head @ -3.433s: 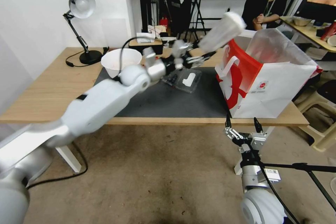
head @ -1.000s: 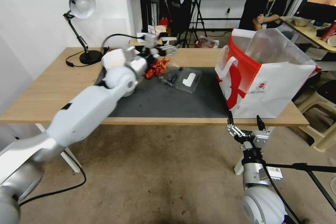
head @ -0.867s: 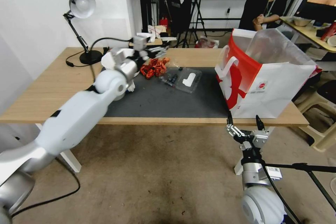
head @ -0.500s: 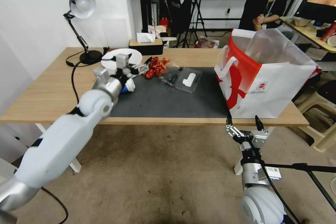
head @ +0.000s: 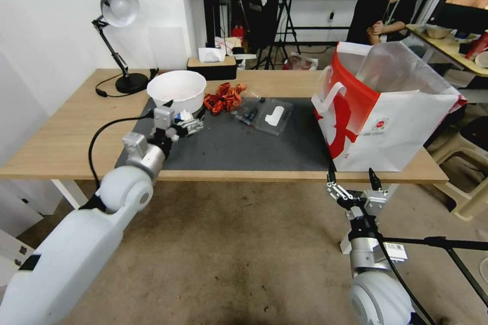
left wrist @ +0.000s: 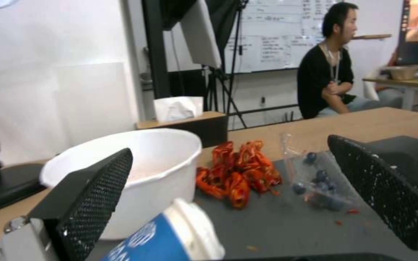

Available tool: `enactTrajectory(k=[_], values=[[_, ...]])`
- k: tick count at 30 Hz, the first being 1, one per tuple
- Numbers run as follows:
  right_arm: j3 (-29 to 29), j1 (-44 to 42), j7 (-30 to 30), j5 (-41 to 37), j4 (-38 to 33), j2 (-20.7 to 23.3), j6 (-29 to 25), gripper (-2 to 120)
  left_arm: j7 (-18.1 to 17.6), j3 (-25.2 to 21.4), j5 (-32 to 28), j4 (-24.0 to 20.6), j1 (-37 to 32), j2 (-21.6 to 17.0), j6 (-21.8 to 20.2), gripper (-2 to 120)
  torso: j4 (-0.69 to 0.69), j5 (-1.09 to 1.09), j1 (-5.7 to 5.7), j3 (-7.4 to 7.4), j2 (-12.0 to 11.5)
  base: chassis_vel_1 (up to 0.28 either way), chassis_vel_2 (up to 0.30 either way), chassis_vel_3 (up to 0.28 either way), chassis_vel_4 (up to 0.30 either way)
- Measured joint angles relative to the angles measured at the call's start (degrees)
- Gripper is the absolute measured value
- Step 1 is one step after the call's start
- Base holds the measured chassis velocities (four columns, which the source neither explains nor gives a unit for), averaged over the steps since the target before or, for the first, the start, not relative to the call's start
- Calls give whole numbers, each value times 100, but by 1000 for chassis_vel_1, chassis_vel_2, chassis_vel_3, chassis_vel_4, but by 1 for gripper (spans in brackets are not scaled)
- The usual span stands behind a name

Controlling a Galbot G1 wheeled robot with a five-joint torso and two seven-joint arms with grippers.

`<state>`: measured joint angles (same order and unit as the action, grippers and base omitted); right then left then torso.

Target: Pick up the trash from the table and place it into the takeout bag.

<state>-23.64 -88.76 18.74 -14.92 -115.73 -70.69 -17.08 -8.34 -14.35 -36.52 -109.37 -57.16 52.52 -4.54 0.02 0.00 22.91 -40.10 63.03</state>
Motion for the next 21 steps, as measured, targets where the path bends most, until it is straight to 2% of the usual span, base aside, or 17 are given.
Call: enactTrajectory(k=[4,8,10,14,21], values=[[-10,-9,0,19,9,-38,-9,100,-66,-302,239,-122,-439,237,63,100,-4,0,1,0,0,0,0,0,0],[-9,-9,0,36,18,-58,-9,100,-125,-520,395,-228,-798,429,78,100,-2,0,0,0,0,0,0,0,0],[-1,-2,-2,41,32,-68,-10,100,-138,-732,729,-308,-1242,603,229,100,-1,0,0,0,0,0,0,0,0],[3,9,-15,42,35,-72,-10,100,-117,-966,962,-383,-1611,753,399,100,-2,0,0,0,0,0,0,0,0],[20,23,-40,42,52,-88,-6,100,-91,-1245,1072,-440,-2091,960,638,100,-2,0,0,0,-1,0,0,0,0]])
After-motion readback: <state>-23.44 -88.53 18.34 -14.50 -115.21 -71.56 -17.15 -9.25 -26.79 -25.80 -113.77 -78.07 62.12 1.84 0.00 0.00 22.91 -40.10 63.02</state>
